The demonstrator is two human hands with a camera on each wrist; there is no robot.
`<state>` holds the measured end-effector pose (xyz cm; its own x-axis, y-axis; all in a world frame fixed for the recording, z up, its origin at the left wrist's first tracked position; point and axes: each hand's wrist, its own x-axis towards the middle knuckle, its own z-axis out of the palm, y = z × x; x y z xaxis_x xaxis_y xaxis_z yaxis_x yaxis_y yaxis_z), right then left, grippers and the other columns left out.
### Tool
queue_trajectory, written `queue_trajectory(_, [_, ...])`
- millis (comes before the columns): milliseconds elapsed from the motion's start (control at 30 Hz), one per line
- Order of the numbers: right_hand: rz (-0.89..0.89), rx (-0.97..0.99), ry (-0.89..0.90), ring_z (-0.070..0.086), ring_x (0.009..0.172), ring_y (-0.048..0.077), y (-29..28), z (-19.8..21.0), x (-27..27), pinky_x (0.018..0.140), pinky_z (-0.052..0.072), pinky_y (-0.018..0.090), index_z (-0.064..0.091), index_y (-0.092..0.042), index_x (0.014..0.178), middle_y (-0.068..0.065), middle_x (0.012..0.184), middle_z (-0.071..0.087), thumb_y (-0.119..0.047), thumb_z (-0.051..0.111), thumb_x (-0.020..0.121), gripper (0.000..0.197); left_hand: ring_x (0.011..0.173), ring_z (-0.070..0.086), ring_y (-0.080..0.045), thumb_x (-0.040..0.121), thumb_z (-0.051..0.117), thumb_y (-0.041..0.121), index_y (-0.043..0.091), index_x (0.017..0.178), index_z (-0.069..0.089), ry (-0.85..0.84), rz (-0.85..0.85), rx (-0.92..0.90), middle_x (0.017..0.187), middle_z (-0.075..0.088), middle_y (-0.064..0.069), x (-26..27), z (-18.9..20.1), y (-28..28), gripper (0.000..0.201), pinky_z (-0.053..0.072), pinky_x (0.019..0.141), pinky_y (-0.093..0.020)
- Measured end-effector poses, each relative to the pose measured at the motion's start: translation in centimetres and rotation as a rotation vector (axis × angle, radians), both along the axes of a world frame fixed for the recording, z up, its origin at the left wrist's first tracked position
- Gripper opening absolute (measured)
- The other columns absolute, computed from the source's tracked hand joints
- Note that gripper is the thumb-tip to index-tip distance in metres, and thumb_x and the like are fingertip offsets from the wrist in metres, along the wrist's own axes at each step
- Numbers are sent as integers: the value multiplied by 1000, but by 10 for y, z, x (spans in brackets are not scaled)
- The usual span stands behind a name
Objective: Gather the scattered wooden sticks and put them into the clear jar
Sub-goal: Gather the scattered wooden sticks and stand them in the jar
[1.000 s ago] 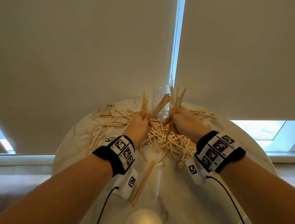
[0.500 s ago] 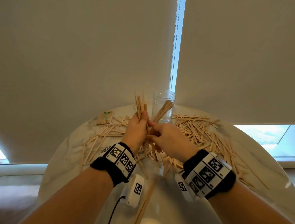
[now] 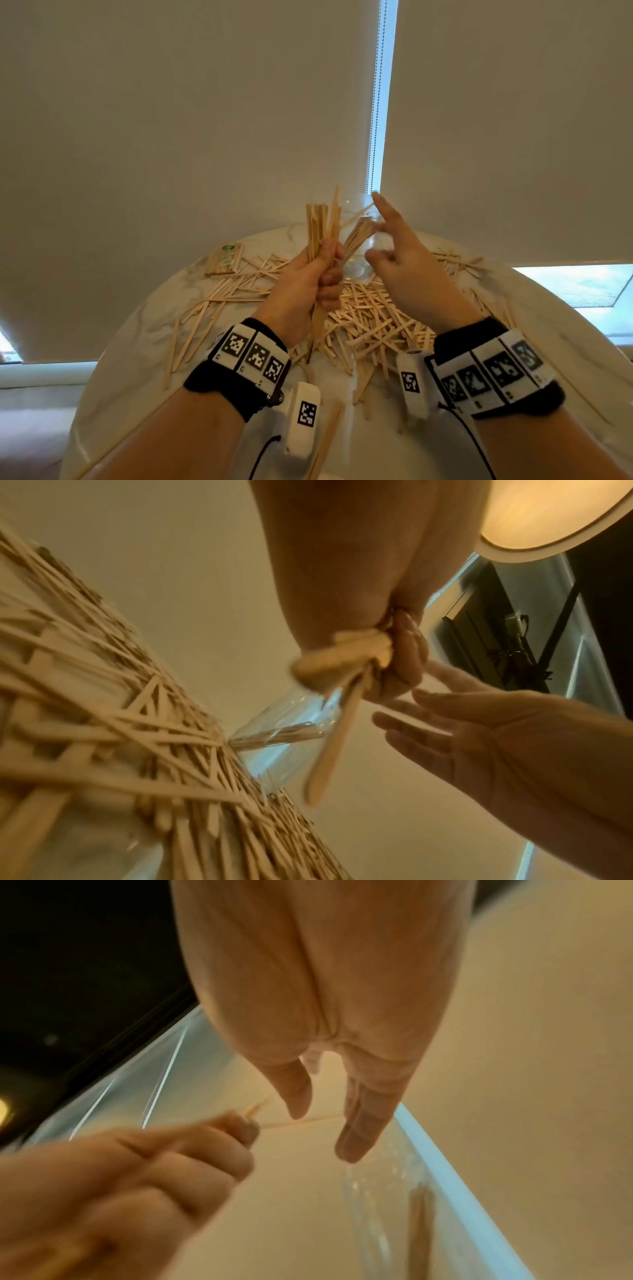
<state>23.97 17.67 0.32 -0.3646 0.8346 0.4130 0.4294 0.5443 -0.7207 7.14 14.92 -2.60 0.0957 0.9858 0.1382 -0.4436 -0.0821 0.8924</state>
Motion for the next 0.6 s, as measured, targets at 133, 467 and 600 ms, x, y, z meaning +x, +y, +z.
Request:
queue_trajectory(133, [-122,229,-199,57,107,10,18,-10,0,84,42,21,57,-35,133,-6,135,48,-22,55,101,35,46,25,-7,101,47,38,16,89,56,12,-188,-30,63,24,2,12,-4,-4,27,21,43,-20])
queue_trajectory(467, [-92,-16,139,69,73,8,-3,-10,12,70,58,30,69,-26,98,-10,78,73,-28,66,94,5,78,65,-24,104,42,35,7,99,56,-94,220,8,91,68,-10,15,0,0,31,56,74,-39])
queue_trajectory(600, [-29,73,226,70,67,-1,-21,-3,0,63,53,12,72,-23,91,-20,73,72,-22,67,95,6,115,65,-27,107,35,35,6,129,52,-31,219,93,123,69,-11,24,-2,-3,40,51,97,-54])
